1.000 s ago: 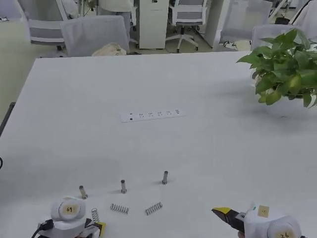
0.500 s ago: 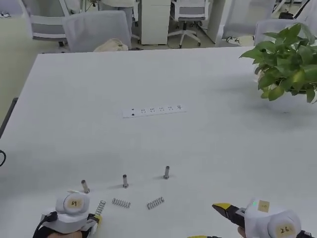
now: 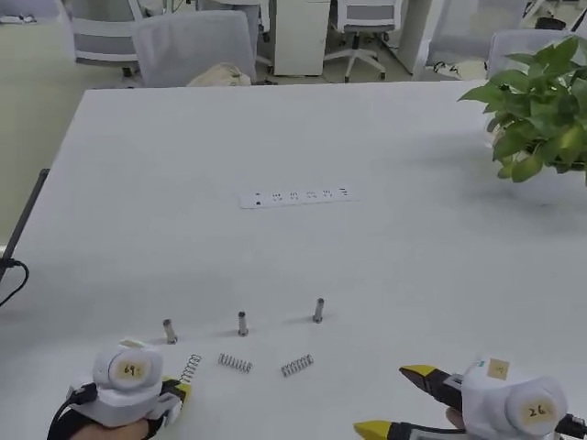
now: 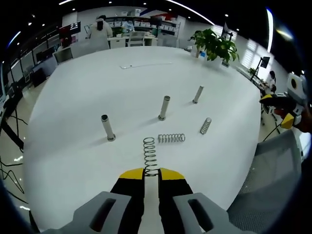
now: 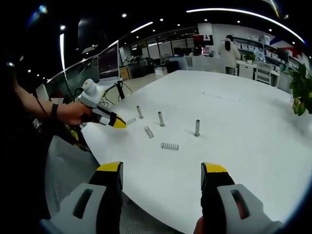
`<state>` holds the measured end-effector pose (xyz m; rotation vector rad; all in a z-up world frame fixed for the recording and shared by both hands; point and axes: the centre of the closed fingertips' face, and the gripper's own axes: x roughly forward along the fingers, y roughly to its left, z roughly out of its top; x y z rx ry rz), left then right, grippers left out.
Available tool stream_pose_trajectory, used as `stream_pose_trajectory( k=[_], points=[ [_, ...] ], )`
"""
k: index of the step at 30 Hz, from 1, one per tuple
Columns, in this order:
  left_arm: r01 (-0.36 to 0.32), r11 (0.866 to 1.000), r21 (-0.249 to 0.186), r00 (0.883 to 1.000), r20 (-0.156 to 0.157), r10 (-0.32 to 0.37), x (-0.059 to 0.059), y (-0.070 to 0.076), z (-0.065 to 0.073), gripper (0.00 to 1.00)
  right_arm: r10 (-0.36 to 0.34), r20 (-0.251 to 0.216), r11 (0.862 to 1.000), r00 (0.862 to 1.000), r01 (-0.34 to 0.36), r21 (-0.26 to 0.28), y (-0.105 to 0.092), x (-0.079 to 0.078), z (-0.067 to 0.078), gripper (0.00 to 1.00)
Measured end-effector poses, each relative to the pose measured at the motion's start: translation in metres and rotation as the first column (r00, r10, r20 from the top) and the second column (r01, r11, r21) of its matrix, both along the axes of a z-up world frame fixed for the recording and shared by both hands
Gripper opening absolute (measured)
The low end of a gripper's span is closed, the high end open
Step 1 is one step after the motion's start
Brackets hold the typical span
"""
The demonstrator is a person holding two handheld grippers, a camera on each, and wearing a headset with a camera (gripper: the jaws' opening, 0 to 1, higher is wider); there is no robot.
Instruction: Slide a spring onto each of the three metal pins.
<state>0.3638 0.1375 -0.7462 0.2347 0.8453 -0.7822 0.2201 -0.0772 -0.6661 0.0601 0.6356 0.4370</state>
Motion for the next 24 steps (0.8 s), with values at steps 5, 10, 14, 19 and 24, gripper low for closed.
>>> stream_pose_trajectory(
  k=[5, 10, 14, 19, 24],
  points=[
    [0.007, 1.0, -0.025, 1.0, 0.024, -0.006, -0.006, -0.007, 0.013, 0.02, 0.013, -0.002, 1.0, 1.0, -0.013, 0.007, 0.006, 0.004, 0.0, 0.63],
    [0.01, 0.998, -0.056, 0.999, 0.052, -0.007, -0.009, -0.012, 0.029, 0.02, 0.016, 0.003, 0.999, 1.0, -0.016, 0.029, 0.011, 0.006, 0.001, 0.63],
    [0.036, 0.998, -0.059, 0.996, 0.083, -0.031, -0.015, -0.017, 0.042, 0.02, 0.035, -0.001, 0.999, 0.999, -0.035, 0.033, 0.015, 0.008, -0.001, 0.63],
    [0.06, 0.996, -0.068, 0.993, 0.108, -0.052, -0.021, -0.021, 0.055, 0.02, 0.064, -0.003, 0.998, 0.998, -0.064, 0.025, 0.019, 0.013, 0.0, 0.62],
    [0.118, 0.992, -0.055, 0.985, 0.136, -0.109, -0.031, -0.031, 0.064, 0.02, 0.081, 0.013, 0.996, 0.997, -0.081, 0.036, 0.023, 0.02, 0.008, 0.61]
  ],
)
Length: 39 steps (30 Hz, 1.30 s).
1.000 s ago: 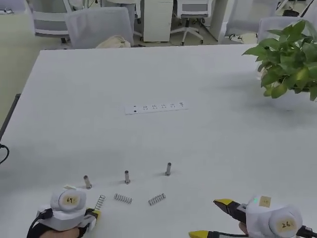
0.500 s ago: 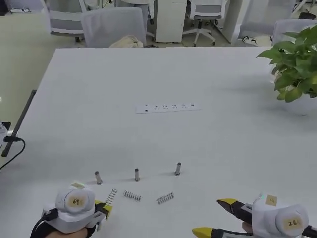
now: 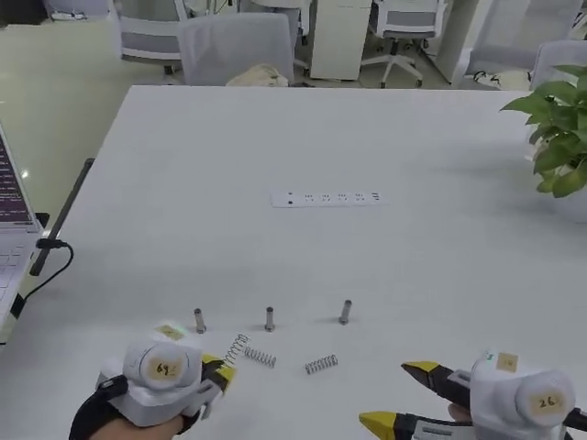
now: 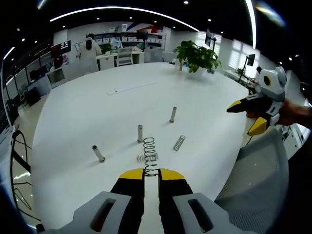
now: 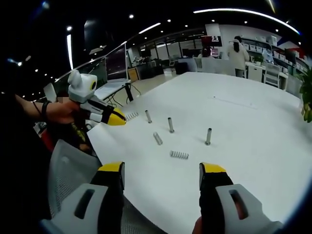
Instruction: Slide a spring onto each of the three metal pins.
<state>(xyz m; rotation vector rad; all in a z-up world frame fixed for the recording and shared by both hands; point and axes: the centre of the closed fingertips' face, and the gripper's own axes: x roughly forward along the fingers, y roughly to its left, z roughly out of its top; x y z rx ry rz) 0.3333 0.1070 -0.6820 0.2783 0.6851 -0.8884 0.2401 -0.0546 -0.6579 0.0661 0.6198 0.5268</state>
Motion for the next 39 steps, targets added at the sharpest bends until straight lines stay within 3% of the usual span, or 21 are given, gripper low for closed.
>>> stream_pose_trajectory(
  k=[9, 18, 26, 39],
  points=[
    [0.089, 0.996, -0.018, 0.995, 0.042, -0.088, -0.015, -0.026, 0.021, 0.02, 0.046, 0.004, 0.999, 0.999, -0.046, -0.002, 0.009, 0.012, 0.004, 0.59],
    [0.177, 0.984, -0.023, 0.982, 0.077, -0.174, -0.03, -0.047, 0.039, 0.02, 0.066, 0.025, 0.998, 0.998, -0.066, 0.004, 0.018, 0.018, 0.011, 0.58],
    [0.256, 0.967, -0.012, 0.962, 0.104, -0.254, -0.049, -0.065, 0.047, 0.02, 0.077, 0.042, 0.997, 0.996, -0.078, 0.018, 0.023, 0.017, 0.019, 0.52],
    [0.381, 0.924, 0.033, 0.913, 0.142, -0.382, -0.073, -0.086, 0.048, 0.02, 0.095, 0.08, 0.992, 0.992, -0.101, 0.074, 0.032, 0.016, 0.03, 0.4]
  ],
)
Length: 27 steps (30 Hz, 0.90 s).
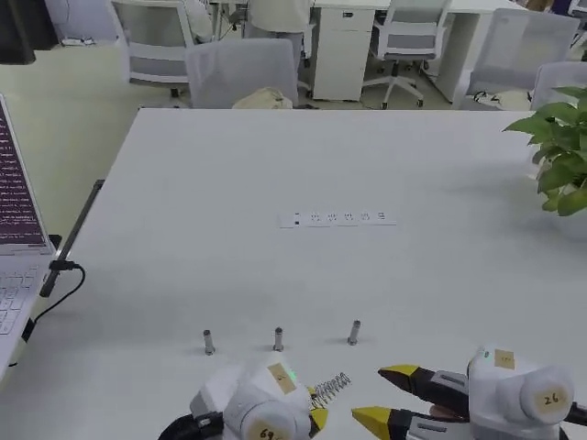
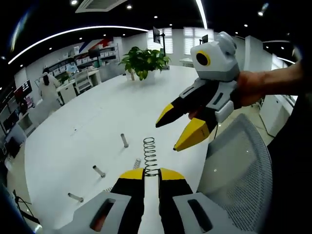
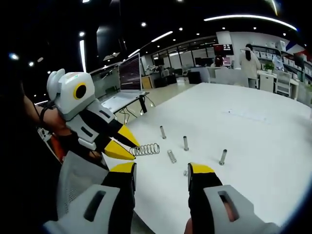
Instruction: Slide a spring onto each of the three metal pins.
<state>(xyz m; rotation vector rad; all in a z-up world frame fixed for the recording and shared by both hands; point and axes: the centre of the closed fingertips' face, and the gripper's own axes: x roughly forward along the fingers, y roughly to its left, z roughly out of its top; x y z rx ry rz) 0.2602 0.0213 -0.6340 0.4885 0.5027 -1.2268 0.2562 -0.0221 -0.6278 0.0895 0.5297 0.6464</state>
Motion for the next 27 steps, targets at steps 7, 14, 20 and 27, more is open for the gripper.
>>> stream_pose_trajectory(
  k=[7, 14, 20, 27],
  points=[
    [0.041, 0.999, 0.01, 0.999, 0.027, -0.041, -0.006, -0.005, 0.002, 0.02, 0.026, -0.009, 0.999, 1.0, -0.026, 0.038, 0.008, -0.001, 0.0, 0.36],
    [0.076, 0.997, 0.018, 0.996, 0.039, -0.076, -0.011, -0.008, 0.002, 0.02, 0.069, -0.005, 0.996, 0.998, -0.068, 0.064, 0.02, -0.004, 0.003, 0.3],
    [0.095, 0.995, 0.03, 0.994, 0.052, -0.096, -0.014, -0.008, 0.001, 0.02, 0.092, -0.012, 0.992, 0.996, -0.09, 0.086, 0.027, -0.006, 0.005, 0.24],
    [0.109, 0.993, 0.049, 0.992, 0.063, -0.111, -0.014, -0.006, -0.003, 0.02, 0.092, -0.011, 0.99, 0.996, -0.091, 0.104, 0.026, -0.007, 0.008, 0.19]
  ],
)
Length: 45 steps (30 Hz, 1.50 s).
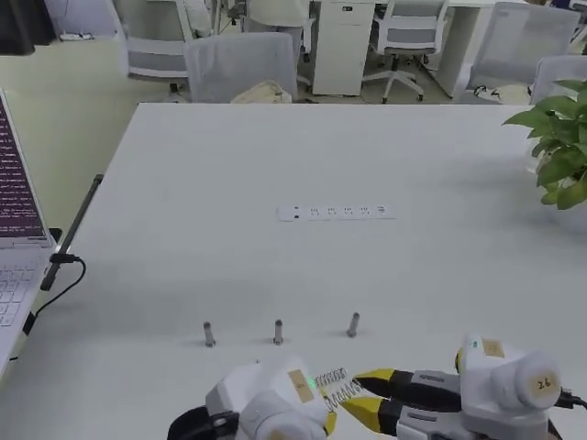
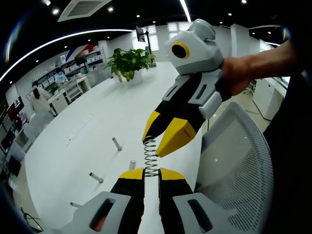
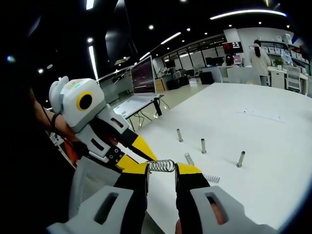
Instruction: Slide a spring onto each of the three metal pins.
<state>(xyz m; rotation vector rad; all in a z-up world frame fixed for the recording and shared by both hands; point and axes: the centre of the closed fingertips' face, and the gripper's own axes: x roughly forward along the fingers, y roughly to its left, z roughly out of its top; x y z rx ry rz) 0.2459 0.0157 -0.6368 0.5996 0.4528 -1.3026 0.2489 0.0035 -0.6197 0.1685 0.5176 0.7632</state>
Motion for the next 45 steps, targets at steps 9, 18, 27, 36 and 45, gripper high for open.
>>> stream_pose_trajectory(
  k=[9, 18, 27, 36, 45],
  points=[
    [0.035, 0.999, 0.014, 0.999, 0.033, -0.035, 0.0, -0.001, -0.002, 0.02, 0.01, 0.002, 1.0, 1.0, -0.011, 0.014, 0.002, 0.0, 0.006, 0.13],
    [0.032, 0.999, 0.013, 0.999, 0.024, -0.033, 0.002, 0.0, -0.006, 0.02, 0.035, 0.004, 0.999, 0.999, -0.035, 0.025, 0.011, 0.0, 0.01, 0.09],
    [0.016, 1.0, 0.007, 1.0, 0.006, -0.016, 0.004, 0.001, -0.007, 0.02, 0.04, 0.01, 0.999, 0.999, -0.04, 0.002, 0.018, 0.004, 0.011, 0.09],
    [-0.021, 1.0, -0.011, 1.0, -0.014, 0.021, 0.013, 0.0, -0.005, 0.03, 0.048, 0.044, 0.998, 0.998, -0.046, -0.051, 0.024, 0.015, 0.014, 0.08],
    [-0.02, 1.0, -0.017, 1.0, -0.006, 0.02, 0.016, 0.004, -0.009, 0.02, 0.115, 0.048, 0.986, 0.992, -0.108, -0.128, 0.03, 0.016, 0.011, 0.09]
  ],
)
